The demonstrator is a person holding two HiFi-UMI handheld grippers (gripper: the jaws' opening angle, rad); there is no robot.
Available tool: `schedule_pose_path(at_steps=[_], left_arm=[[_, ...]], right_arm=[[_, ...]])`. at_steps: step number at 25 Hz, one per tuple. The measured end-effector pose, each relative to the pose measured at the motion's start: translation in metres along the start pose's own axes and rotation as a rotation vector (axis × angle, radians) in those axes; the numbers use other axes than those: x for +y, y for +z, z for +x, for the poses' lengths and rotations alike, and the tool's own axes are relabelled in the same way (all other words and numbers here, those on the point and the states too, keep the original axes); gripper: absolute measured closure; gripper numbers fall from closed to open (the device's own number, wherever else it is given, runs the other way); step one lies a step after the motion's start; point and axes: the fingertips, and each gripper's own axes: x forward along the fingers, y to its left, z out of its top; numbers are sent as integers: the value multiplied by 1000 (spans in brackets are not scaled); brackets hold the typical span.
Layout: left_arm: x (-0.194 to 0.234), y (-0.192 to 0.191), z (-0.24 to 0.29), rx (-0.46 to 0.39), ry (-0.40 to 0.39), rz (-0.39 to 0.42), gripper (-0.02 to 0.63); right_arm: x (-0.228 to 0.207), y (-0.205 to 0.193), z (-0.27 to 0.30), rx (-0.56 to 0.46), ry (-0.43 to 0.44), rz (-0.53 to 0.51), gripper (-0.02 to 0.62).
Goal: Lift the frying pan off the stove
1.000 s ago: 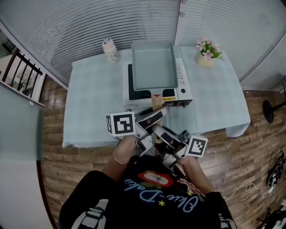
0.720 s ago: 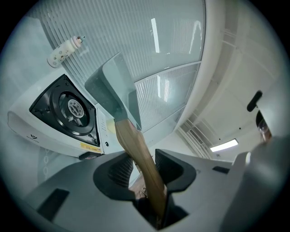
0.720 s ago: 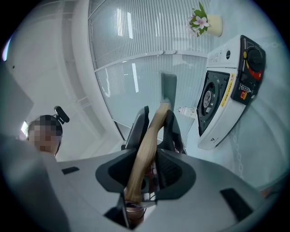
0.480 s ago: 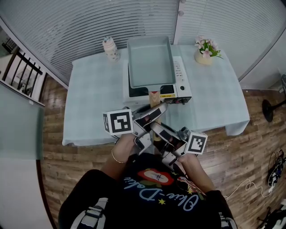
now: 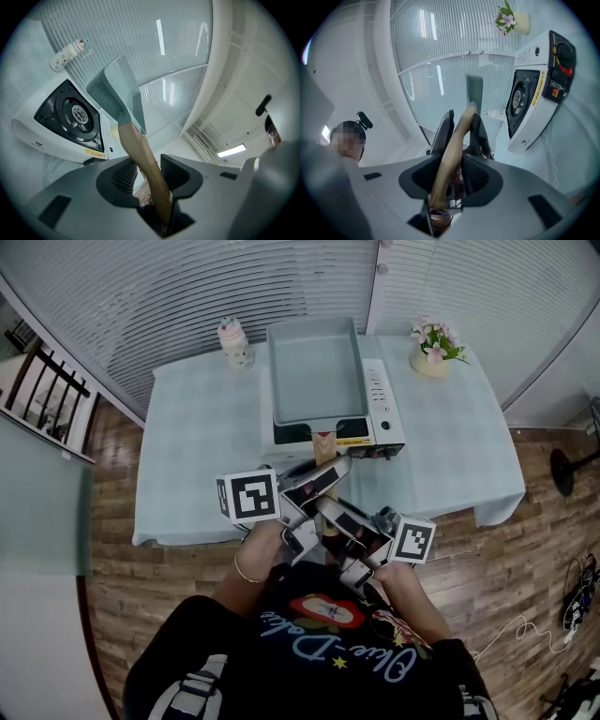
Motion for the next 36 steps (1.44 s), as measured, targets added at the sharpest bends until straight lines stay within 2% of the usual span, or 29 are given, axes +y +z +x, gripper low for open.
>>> schedule_pose_path(at_steps=[36], left_arm=[[4, 0, -9, 14, 15, -3, 464]], right_arm=[[-1, -8, 7, -10, -8, -7, 460]])
